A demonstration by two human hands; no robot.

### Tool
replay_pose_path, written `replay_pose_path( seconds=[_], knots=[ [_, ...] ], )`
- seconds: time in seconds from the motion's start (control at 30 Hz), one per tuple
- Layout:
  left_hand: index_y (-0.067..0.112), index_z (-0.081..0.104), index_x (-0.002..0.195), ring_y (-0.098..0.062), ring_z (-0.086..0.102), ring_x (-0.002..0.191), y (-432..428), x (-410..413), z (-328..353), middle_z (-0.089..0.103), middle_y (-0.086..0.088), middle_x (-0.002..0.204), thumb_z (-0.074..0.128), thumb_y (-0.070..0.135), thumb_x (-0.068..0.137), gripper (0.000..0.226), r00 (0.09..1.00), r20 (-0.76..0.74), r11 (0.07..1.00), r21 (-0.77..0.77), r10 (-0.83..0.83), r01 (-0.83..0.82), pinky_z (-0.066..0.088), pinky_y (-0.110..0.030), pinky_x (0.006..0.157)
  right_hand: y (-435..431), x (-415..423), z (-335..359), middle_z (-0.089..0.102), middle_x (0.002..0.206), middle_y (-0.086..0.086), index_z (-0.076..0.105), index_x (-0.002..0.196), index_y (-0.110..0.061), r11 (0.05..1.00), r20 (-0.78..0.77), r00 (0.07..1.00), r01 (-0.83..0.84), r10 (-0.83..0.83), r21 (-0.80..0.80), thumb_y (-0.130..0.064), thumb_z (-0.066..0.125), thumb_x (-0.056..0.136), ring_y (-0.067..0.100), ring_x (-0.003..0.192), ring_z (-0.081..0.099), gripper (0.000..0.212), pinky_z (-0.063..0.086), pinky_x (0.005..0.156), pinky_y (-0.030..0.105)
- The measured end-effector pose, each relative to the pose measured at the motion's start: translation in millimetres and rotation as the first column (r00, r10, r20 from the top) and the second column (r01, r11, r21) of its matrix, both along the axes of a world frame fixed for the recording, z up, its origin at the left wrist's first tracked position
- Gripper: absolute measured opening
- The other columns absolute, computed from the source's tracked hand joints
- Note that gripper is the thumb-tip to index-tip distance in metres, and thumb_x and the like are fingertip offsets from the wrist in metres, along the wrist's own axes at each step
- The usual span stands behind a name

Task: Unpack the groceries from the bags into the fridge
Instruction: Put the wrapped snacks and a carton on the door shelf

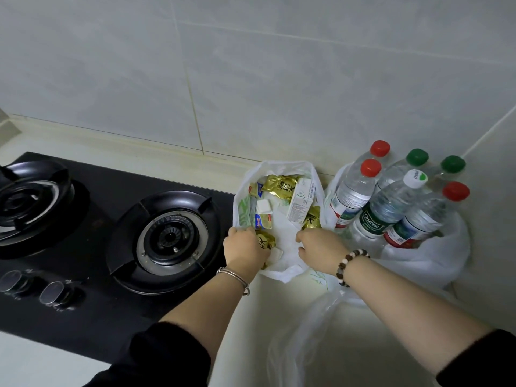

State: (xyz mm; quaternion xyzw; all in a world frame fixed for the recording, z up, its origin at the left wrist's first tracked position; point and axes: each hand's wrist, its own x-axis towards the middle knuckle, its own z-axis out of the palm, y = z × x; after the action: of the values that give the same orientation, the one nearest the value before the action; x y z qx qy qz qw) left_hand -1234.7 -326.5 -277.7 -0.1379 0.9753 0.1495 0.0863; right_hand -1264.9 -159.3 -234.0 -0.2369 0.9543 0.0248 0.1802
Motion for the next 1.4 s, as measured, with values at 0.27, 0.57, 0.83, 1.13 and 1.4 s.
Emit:
replay_pose_path(
  seconds=[0.27,0.57,0.83,1.13,1.4],
  knots=[
    [0.015,0.057,0.121,-0.021,0.048,0.105,-13.5,8.3,-4.1,0.057,-0.003,0.109,0.067,0.037,0.075,0.052,0.986,-0.163,0.970,0.242,0.018,0.022,0.043,-0.028,0.084,-6.8,-14.5,-3.6,0.053,0.114,0.010,0.056,0.110,-0.007,0.992,-0.158,0.986,0.062,-0.045,0.106,-0.009,0.044,0.094,0.027,0.094,0.061,0.020,0.043,0.066,0.032],
    [0.015,0.057,0.123,-0.016,0.058,0.097,-18.4,18.1,4.7,0.056,0.002,0.110,0.075,0.033,0.073,0.056,0.950,-0.306,0.927,0.370,0.056,0.064,0.041,-0.018,0.077,-13.9,-31.5,-27.3,0.054,0.121,0.012,0.045,0.128,-0.001,0.951,-0.252,0.952,0.229,-0.174,0.209,-0.020,0.051,0.095,0.025,0.101,0.062,0.039,0.046,0.072,0.031],
    [0.016,0.057,0.123,-0.014,0.057,0.098,-21.2,20.0,13.1,0.054,0.004,0.110,0.078,0.031,0.070,0.059,0.960,-0.272,0.893,0.446,0.070,0.061,0.042,-0.018,0.081,-12.8,-31.6,-25.7,0.058,0.112,0.010,0.050,0.119,-0.007,0.954,-0.285,0.948,0.205,-0.139,0.217,-0.008,0.045,0.091,0.025,0.093,0.064,0.029,0.044,0.069,0.033],
    [0.022,0.055,0.115,-0.007,0.060,0.086,-23.3,28.4,32.9,0.061,0.011,0.095,0.080,0.027,0.069,0.052,0.969,-0.198,0.814,0.581,0.145,-0.003,0.052,-0.020,0.076,-13.2,-22.5,-0.1,0.064,0.100,0.002,0.060,0.101,-0.015,0.979,-0.234,0.972,0.074,-0.028,0.192,-0.024,0.057,0.087,0.020,0.092,0.063,0.017,0.038,0.063,0.027],
    [0.022,0.051,0.104,-0.017,0.066,0.082,-34.7,37.0,44.6,0.064,0.000,0.093,0.083,0.026,0.066,0.050,0.951,-0.112,0.710,0.692,0.289,-0.134,0.060,-0.041,0.065,-20.3,-19.4,43.4,0.060,0.075,0.003,0.055,0.075,-0.013,0.966,0.023,0.972,0.237,-0.236,-0.104,-0.049,0.050,0.081,0.019,0.067,0.057,0.037,0.042,0.058,0.025]
  ],
)
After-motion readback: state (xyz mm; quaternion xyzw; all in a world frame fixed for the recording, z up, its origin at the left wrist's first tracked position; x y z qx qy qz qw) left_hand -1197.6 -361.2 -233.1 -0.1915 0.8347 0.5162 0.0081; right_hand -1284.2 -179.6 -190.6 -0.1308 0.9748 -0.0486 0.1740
